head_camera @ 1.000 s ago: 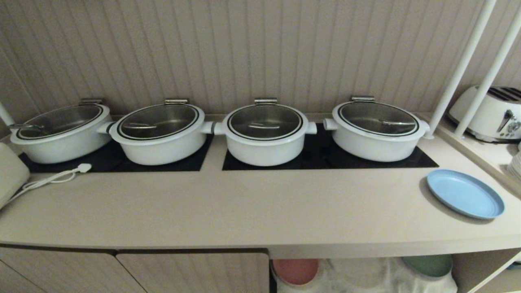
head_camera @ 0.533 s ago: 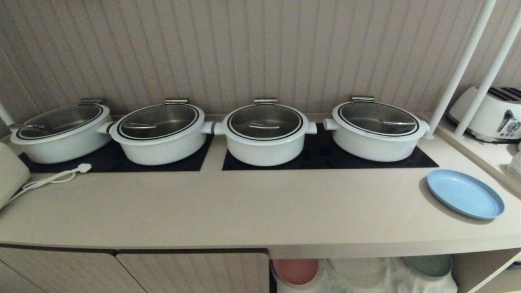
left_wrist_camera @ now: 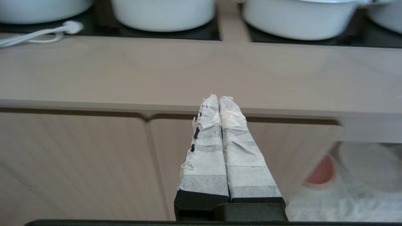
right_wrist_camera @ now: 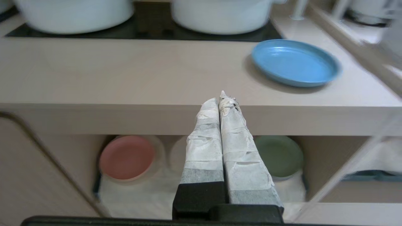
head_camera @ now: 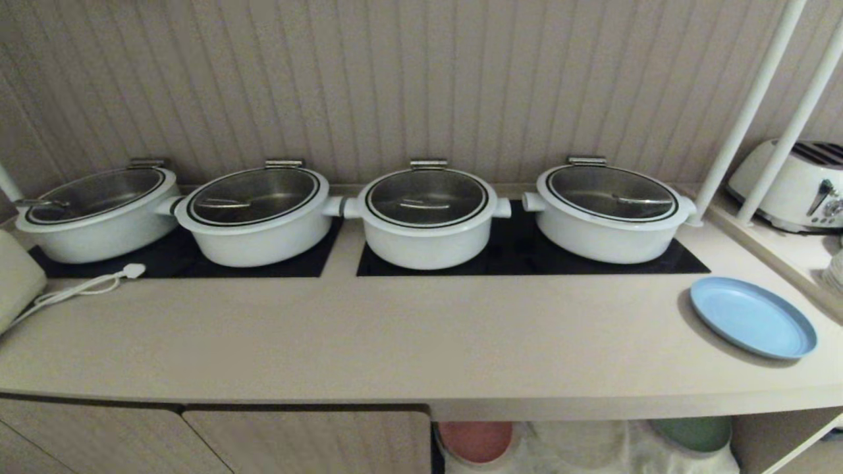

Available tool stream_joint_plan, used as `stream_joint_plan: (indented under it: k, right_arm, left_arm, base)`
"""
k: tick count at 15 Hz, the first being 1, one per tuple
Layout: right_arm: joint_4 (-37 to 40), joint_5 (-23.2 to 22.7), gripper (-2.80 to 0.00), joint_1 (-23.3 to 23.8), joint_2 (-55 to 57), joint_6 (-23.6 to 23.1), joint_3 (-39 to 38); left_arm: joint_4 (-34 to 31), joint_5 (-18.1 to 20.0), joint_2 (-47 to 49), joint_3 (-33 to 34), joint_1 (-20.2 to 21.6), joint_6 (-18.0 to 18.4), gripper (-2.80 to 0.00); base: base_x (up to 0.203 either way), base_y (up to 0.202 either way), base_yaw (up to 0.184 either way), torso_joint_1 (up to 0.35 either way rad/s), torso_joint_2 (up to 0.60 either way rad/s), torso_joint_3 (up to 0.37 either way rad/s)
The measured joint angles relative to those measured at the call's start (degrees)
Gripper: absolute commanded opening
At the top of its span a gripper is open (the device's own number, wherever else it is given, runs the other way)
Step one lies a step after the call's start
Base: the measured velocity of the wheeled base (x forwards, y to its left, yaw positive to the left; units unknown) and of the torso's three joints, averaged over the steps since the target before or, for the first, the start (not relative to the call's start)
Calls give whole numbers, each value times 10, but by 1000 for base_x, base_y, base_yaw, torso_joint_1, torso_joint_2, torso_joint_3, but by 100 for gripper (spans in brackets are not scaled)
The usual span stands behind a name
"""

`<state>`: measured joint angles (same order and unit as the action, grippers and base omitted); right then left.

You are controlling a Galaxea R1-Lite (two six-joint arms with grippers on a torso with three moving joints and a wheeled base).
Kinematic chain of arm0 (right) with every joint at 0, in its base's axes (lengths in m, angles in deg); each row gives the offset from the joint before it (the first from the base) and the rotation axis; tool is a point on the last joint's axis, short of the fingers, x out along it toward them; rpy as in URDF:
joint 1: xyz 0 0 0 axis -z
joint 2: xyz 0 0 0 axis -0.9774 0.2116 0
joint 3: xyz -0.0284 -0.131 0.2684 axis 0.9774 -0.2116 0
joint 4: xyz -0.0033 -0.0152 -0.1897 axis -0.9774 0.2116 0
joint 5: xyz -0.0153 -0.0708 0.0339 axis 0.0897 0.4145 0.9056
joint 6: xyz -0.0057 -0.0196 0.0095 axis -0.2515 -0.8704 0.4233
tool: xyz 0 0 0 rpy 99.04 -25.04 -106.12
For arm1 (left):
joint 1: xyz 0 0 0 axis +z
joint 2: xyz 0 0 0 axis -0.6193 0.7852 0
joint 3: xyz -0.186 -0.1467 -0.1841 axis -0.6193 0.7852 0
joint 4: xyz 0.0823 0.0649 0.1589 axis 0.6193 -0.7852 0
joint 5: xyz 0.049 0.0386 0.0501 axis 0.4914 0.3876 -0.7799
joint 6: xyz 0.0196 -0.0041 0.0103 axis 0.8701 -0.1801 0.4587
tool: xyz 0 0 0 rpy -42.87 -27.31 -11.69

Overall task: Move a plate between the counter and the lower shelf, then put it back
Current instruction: Pick up the plate

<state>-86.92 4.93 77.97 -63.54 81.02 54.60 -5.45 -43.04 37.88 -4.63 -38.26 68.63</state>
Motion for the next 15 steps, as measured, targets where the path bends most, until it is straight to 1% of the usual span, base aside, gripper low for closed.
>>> stream_joint_plan:
  k: [15]
  right_arm:
    - [0,1,-280,0,0,-1,0]
  left_arm:
    - [0,0,0,0,0,0,-280]
  base:
    - [0,-194,1,2,2,3]
